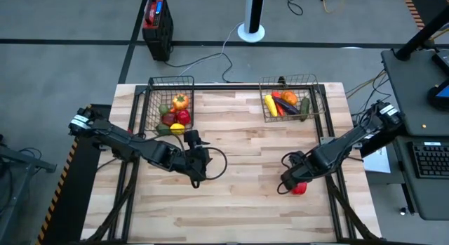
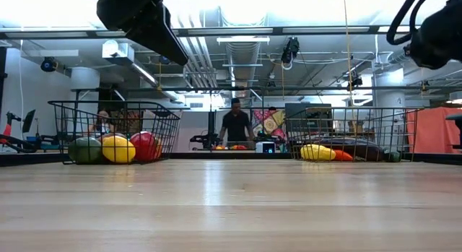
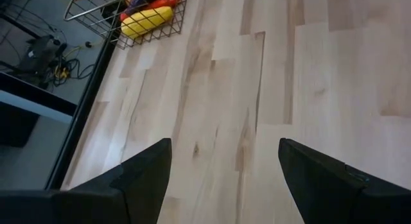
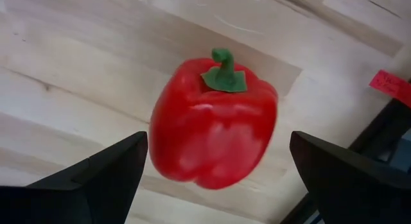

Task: Sort produce into baskets
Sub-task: Put the red bell pepper into the right wire basket

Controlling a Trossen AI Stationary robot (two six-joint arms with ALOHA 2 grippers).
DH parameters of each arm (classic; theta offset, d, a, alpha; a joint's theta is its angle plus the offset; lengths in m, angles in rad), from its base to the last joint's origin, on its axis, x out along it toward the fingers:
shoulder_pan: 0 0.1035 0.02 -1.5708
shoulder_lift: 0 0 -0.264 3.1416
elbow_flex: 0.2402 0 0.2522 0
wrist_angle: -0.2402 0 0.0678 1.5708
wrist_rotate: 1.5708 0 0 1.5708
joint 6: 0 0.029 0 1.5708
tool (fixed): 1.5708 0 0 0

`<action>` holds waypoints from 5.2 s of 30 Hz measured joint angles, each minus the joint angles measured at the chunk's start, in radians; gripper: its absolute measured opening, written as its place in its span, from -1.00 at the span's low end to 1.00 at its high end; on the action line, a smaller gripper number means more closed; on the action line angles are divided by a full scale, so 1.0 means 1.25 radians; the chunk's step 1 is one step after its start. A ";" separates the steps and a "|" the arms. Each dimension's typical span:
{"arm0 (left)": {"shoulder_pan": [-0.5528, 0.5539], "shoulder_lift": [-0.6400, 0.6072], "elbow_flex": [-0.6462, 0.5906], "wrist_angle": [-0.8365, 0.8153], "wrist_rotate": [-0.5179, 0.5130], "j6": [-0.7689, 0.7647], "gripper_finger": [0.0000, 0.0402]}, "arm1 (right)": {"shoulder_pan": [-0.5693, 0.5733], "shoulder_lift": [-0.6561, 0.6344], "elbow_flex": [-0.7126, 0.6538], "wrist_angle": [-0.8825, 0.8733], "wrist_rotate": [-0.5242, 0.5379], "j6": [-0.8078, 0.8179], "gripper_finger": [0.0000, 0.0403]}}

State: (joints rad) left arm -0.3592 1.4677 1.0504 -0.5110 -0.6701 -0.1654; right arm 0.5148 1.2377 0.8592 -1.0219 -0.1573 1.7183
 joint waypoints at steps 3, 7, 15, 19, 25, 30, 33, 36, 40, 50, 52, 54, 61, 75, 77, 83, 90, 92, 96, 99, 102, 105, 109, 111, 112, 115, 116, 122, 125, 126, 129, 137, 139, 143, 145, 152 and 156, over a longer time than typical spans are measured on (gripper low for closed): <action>0.000 0.000 -0.002 0.004 -0.001 0.000 0.34 | 0.000 0.026 0.000 0.014 0.001 -0.009 0.86; 0.000 0.000 -0.011 0.009 -0.001 -0.006 0.34 | 0.000 0.076 0.000 0.015 0.000 -0.032 0.86; 0.001 0.000 -0.040 0.037 -0.001 -0.024 0.34 | 0.000 0.147 -0.001 0.065 0.000 -0.070 0.81; 0.001 -0.001 -0.046 0.041 -0.001 -0.048 0.34 | 0.000 0.149 -0.001 0.068 0.000 -0.080 0.67; -0.001 -0.001 -0.047 0.048 -0.001 -0.076 0.34 | 0.000 0.124 -0.001 0.088 0.070 -0.150 0.59; -0.008 -0.001 -0.047 0.053 -0.001 -0.112 0.34 | 0.000 0.089 -0.001 0.243 0.254 -0.302 0.64; -0.018 -0.001 -0.047 0.058 -0.003 -0.127 0.34 | 0.000 0.078 -0.001 0.397 0.386 -0.480 0.63; -0.037 -0.001 -0.047 0.058 -0.032 -0.142 0.34 | 0.011 0.082 -0.001 0.591 0.490 -0.733 0.63; -0.067 -0.001 -0.047 0.057 -0.074 -0.176 0.34 | 0.018 0.102 -0.001 0.828 0.549 -1.041 0.65; -0.141 -0.002 -0.047 0.046 -0.143 -0.283 0.34 | -0.038 0.096 -0.004 1.132 0.713 -1.398 0.65; -0.150 -0.002 -0.047 0.045 -0.143 -0.292 0.34 | -0.062 0.085 -0.004 1.161 0.713 -1.433 0.65; -0.158 -0.002 -0.047 0.041 -0.143 -0.298 0.34 | -0.086 0.078 -0.003 1.181 0.709 -1.469 0.65; -0.198 -0.002 -0.047 0.034 -0.136 -0.302 0.34 | -0.197 0.055 -0.003 1.188 0.718 -1.477 0.65; -0.256 -0.002 -0.044 -0.018 -0.035 -0.491 0.34 | -0.506 -0.074 0.139 0.632 0.728 -1.116 0.65; -0.256 -0.001 -0.044 -0.020 -0.035 -0.513 0.34 | -0.550 -0.061 0.205 0.458 0.713 -1.060 0.65; -0.256 0.000 -0.044 -0.018 -0.059 -0.536 0.34 | -0.685 0.049 0.413 0.031 0.643 -0.954 0.65; -0.256 0.007 -0.044 -0.018 -0.107 -0.546 0.34 | -0.867 0.189 0.541 -0.205 0.523 -0.996 0.65; -0.256 0.010 -0.044 -0.017 -0.122 -0.549 0.34 | -0.915 0.216 0.541 -0.208 0.452 -1.025 0.65; -0.256 0.015 -0.044 -0.017 -0.123 -0.556 0.34 | -0.995 0.267 0.540 -0.244 0.398 -1.067 0.65; -0.256 0.015 -0.044 -0.017 -0.124 -0.564 0.34 | -1.037 0.286 0.538 -0.266 0.399 -1.075 0.65; -0.256 0.015 -0.044 -0.017 -0.124 -0.567 0.34 | -1.066 0.291 0.536 -0.275 0.398 -1.075 0.65; -0.256 0.015 -0.044 -0.017 -0.123 -0.572 0.34 | -1.094 0.290 0.526 -0.292 0.398 -1.080 0.66; -0.256 0.015 -0.044 -0.017 -0.123 -0.587 0.34 | -1.130 0.276 0.498 -0.289 0.398 -1.087 0.66; -0.256 0.015 -0.044 -0.017 -0.123 -0.591 0.34 | -1.147 0.273 0.476 -0.286 0.396 -1.096 0.66; -0.256 0.015 -0.044 -0.017 -0.123 -0.591 0.34 | -1.154 0.273 0.463 -0.285 0.394 -1.098 0.66; -0.256 0.015 -0.044 -0.017 -0.123 -0.596 0.34 | -1.167 0.272 0.421 -0.268 0.392 -1.104 0.66; -0.256 0.015 -0.044 -0.017 -0.123 -0.596 0.34 | -1.168 0.272 0.411 -0.259 0.399 -1.109 0.66; -0.256 0.015 -0.045 -0.016 -0.124 -0.596 0.34 | -1.166 0.271 0.373 -0.206 0.421 -1.108 0.66; -0.256 0.015 -0.045 -0.017 -0.125 -0.594 0.34 | -1.166 0.271 0.358 -0.183 0.419 -1.106 0.66; -0.256 0.015 -0.045 -0.017 -0.125 -0.591 0.34 | -1.166 0.273 0.353 -0.183 0.419 -1.105 0.66; -0.256 0.015 -0.045 -0.017 -0.128 -0.588 0.34 | -1.166 0.274 0.349 -0.175 0.421 -1.105 0.66; -0.256 0.015 -0.045 -0.018 -0.129 -0.587 0.34 | -1.166 0.274 0.346 -0.156 0.420 -1.104 0.72; -0.256 0.015 -0.045 -0.018 -0.129 -0.586 0.34 | -1.166 0.274 0.344 -0.156 0.419 -1.105 0.74; -0.256 0.015 -0.045 -0.018 -0.129 -0.581 0.34 | -1.166 0.274 0.335 -0.154 0.419 -1.105 0.75; -0.256 0.015 -0.045 -0.018 -0.129 -0.581 0.34 | -1.166 0.274 0.327 -0.154 0.419 -1.106 0.75; -0.256 0.015 -0.045 -0.018 -0.136 -0.578 0.34 | -1.166 0.274 0.312 -0.147 0.417 -1.125 0.76; -0.256 0.015 -0.045 -0.018 -0.148 -0.572 0.34 | -1.166 0.274 0.312 -0.136 0.393 -1.136 0.76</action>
State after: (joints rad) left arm -0.6788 1.4860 0.9943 -0.5329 -0.8547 -0.8806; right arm -0.9432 1.5799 1.2488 -1.1922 0.3334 0.2979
